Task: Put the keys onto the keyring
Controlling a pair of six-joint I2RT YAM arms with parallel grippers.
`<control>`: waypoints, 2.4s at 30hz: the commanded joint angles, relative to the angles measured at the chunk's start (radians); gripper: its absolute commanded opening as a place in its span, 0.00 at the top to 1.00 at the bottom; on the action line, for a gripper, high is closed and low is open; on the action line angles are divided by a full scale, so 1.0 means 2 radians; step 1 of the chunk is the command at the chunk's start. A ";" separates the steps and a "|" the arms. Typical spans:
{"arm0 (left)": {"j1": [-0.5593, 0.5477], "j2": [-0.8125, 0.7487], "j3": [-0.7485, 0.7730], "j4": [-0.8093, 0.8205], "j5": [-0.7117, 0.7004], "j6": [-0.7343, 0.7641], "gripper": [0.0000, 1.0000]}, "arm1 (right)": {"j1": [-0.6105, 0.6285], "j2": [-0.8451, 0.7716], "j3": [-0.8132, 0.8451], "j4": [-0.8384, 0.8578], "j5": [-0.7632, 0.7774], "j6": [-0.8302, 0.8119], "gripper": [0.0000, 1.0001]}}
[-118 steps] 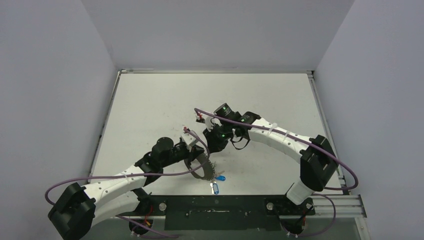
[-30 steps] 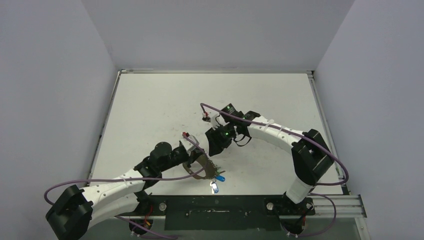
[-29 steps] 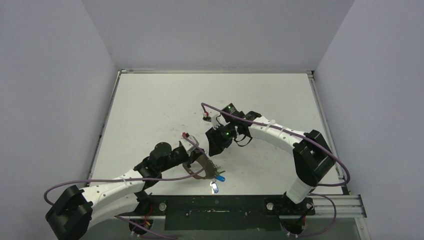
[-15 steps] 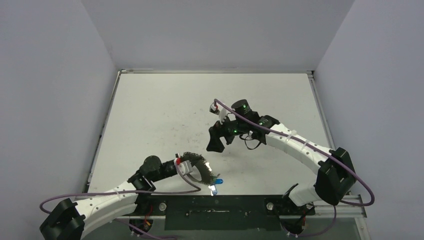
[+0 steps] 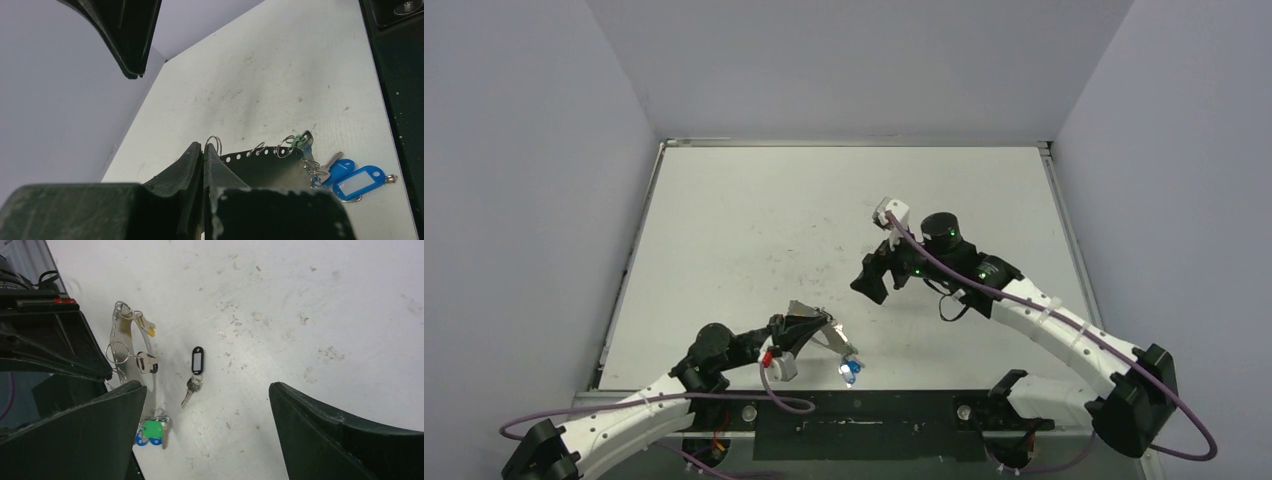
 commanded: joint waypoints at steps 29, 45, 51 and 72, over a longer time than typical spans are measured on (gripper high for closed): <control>-0.010 -0.262 0.158 -0.483 -0.203 -0.077 1.00 | 0.059 0.151 0.011 -0.013 0.122 0.084 0.30; -0.009 -0.265 0.181 -0.536 -0.200 -0.075 1.00 | 0.157 0.250 0.070 -0.051 0.238 0.056 0.47; -0.009 -0.265 0.182 -0.537 -0.199 -0.075 1.00 | 0.185 0.269 0.081 -0.057 0.282 0.044 0.52; -0.009 -0.265 0.176 -0.531 -0.197 -0.082 1.00 | 0.214 0.345 0.141 -0.096 0.308 0.028 0.78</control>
